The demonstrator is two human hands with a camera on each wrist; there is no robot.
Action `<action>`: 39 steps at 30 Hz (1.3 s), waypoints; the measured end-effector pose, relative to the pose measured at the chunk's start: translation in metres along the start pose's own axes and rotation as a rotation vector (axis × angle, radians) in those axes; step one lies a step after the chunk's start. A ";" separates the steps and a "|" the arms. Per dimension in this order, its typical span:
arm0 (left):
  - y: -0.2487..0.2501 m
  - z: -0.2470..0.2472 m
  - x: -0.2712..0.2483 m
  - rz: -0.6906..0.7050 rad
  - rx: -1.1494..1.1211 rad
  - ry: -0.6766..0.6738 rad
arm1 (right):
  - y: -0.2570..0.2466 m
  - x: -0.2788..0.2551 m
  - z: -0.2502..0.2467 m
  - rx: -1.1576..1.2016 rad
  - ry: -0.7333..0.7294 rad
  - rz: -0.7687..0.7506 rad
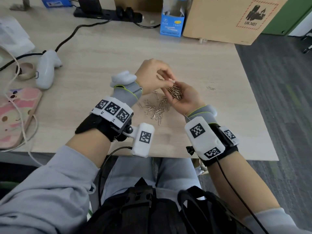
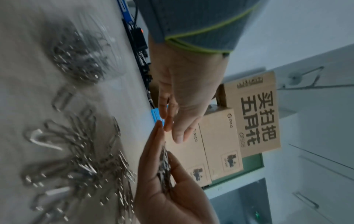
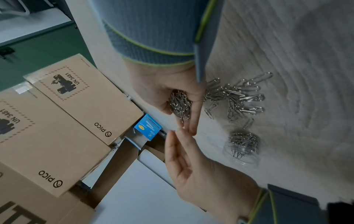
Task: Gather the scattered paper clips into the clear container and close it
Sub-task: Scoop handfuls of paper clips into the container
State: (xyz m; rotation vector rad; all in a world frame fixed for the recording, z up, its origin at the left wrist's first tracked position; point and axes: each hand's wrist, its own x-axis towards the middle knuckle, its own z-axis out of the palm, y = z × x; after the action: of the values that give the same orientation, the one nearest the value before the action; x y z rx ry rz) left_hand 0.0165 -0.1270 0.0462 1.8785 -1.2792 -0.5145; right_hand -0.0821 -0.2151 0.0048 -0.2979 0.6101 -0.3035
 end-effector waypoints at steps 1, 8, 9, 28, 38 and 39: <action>-0.006 -0.005 -0.004 -0.022 -0.001 0.051 | 0.001 0.001 0.002 0.011 0.001 0.007; -0.050 -0.034 -0.041 -0.270 0.076 0.241 | 0.016 0.001 0.022 -0.028 0.001 0.038; -0.056 -0.037 -0.048 -0.304 0.096 0.197 | 0.019 0.001 0.025 -0.033 0.006 0.044; -0.059 -0.028 -0.062 -0.334 0.225 0.204 | 0.046 -0.011 0.062 -0.358 -0.004 0.100; -0.059 -0.027 -0.064 -0.352 0.161 0.219 | 0.042 -0.019 0.068 -0.485 0.014 0.075; -0.060 -0.026 -0.065 -0.352 0.153 0.223 | 0.042 -0.019 0.069 -0.502 0.008 0.074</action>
State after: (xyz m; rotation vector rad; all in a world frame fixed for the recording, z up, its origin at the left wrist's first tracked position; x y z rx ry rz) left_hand 0.0436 -0.0474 0.0085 2.2361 -0.8667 -0.3796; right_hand -0.0479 -0.1573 0.0533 -0.7544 0.6996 -0.0752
